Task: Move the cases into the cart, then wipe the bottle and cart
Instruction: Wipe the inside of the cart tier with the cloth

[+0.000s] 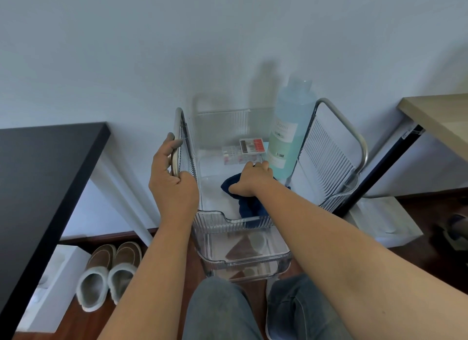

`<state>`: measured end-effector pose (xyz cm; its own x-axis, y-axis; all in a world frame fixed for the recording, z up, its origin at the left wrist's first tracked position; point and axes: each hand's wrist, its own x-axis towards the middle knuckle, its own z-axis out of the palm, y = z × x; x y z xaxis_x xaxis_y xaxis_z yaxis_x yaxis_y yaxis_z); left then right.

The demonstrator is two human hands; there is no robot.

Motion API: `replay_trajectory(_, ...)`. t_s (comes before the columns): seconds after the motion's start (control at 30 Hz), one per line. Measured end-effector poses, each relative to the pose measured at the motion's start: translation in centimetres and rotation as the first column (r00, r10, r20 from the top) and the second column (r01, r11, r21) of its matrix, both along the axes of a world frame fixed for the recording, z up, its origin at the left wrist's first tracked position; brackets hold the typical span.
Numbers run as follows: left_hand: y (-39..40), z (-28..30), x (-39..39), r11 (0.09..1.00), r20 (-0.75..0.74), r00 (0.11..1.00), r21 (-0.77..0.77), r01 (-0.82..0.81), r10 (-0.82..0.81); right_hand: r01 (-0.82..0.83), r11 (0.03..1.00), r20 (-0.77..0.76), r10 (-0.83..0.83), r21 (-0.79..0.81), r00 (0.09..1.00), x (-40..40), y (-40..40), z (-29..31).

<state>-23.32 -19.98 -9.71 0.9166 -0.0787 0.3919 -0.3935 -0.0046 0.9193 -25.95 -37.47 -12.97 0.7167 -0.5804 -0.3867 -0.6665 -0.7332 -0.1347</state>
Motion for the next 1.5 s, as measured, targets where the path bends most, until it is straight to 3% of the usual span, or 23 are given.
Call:
replay_trajectory(0.17,0.1,0.3,-0.2,1.000,-0.017,1.000,-0.001,0.007,-0.007,-0.061,0.998,0.049,0.060,0.019,0.997,-0.6,0.1,0.4)
replay_trajectory(0.33,0.2,0.2,-0.2,1.000,-0.023,1.000,-0.004,0.007,-0.008,-0.269,0.958,0.044,0.266,0.098,0.963,-1.0,1.4,1.1)
replay_trajectory(0.5,0.4,0.4,-0.4,1.000,-0.034,0.999,-0.003,0.009,-0.010,-0.601,0.794,0.104,0.592,0.095,0.799,-1.9,2.8,0.5)
replay_trajectory(0.6,0.5,0.3,-0.5,1.000,-0.044,0.999,0.005,0.004,-0.003,-0.694,0.714,0.082,0.689,0.089,0.720,-2.8,1.5,0.6)
replay_trajectory(0.8,0.3,0.7,-0.5,1.000,-0.075,0.997,0.011,0.012,-0.011,-0.561,0.821,0.036,0.567,-0.105,0.823,-1.6,-1.2,1.2)
replay_trajectory(0.93,0.4,0.5,-0.3,1.000,-0.061,0.998,0.002,-0.001,0.001,-0.595,0.791,0.047,0.606,-0.140,0.794,1.0,2.0,1.3)
replay_trajectory(1.1,0.3,0.6,-0.4,1.000,-0.087,0.996,0.008,-0.016,0.017,-0.712,0.689,0.037,0.722,-0.139,0.691,1.7,6.0,1.0)
replay_trajectory(1.23,0.3,0.5,-0.4,1.000,-0.082,0.997,0.008,-0.009,0.009,-0.774,0.631,0.049,0.775,-0.045,0.629,-0.5,6.0,1.7)
replay_trajectory(1.37,0.3,0.6,-0.5,1.000,-0.065,0.998,0.019,-0.005,0.006,-0.741,0.660,0.053,0.742,0.124,0.669,-2.3,4.7,2.5)
replay_trajectory(1.5,0.4,0.9,-0.5,0.999,-0.065,0.998,0.034,0.009,-0.006,-0.734,0.663,0.002,0.742,0.146,0.670,-3.0,2.6,3.0)
